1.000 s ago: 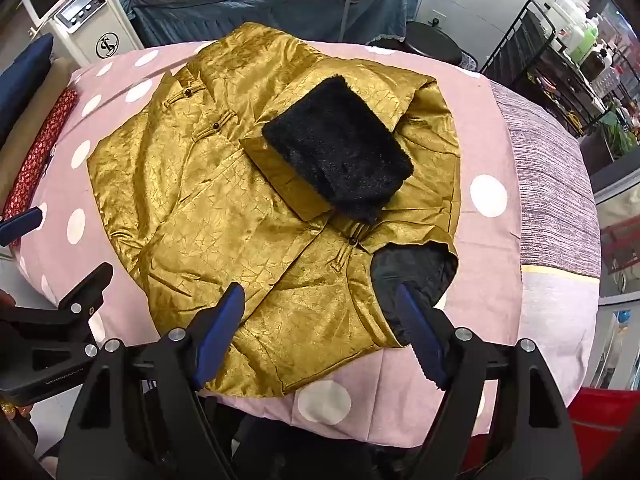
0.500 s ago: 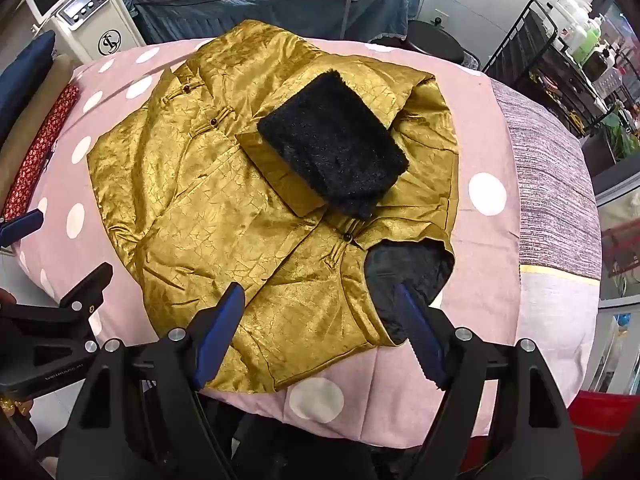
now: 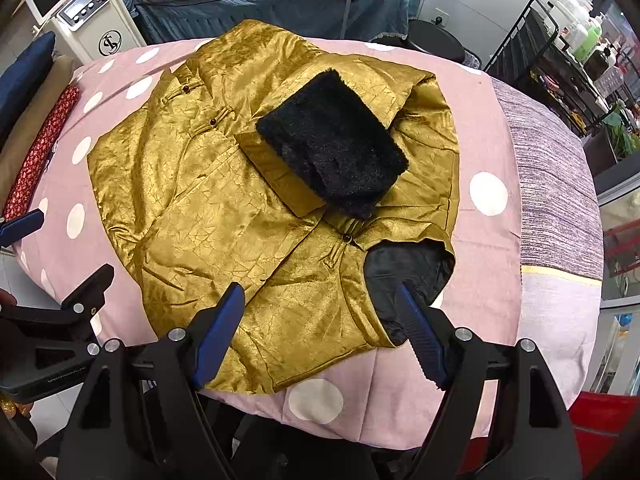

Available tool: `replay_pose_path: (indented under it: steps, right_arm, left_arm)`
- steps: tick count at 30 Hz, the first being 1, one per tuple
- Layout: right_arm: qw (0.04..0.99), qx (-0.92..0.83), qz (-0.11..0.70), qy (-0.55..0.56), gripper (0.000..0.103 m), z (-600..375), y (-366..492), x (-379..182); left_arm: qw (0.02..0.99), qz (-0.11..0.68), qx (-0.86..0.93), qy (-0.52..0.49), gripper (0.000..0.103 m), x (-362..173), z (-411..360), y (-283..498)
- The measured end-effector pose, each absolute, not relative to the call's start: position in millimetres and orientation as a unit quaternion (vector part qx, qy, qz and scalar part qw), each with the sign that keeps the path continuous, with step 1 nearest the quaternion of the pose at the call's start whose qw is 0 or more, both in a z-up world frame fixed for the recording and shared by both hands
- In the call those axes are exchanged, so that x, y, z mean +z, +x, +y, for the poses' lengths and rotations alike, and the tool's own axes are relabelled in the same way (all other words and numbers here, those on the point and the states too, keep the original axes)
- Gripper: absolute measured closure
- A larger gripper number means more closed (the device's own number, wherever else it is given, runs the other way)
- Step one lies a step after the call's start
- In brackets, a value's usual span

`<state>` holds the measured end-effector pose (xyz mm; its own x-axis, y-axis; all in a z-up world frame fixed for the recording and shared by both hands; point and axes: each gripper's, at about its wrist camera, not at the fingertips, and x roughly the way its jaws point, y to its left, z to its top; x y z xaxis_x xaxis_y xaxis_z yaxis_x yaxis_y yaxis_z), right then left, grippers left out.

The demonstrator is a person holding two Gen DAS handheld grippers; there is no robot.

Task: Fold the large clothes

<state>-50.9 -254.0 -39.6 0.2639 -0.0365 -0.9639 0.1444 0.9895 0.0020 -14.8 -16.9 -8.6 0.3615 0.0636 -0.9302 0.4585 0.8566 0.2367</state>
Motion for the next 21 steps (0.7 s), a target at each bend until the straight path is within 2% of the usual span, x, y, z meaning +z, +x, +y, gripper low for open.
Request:
replay_pose_path:
  steps: [21]
  right_arm:
    - [0.79, -0.06, 0.608, 0.047, 0.026, -255.0, -50.5, -44.2]
  left_arm:
    - [0.785, 0.557, -0.128, 0.239, 0.006, -12.2, -15.6, -13.5]
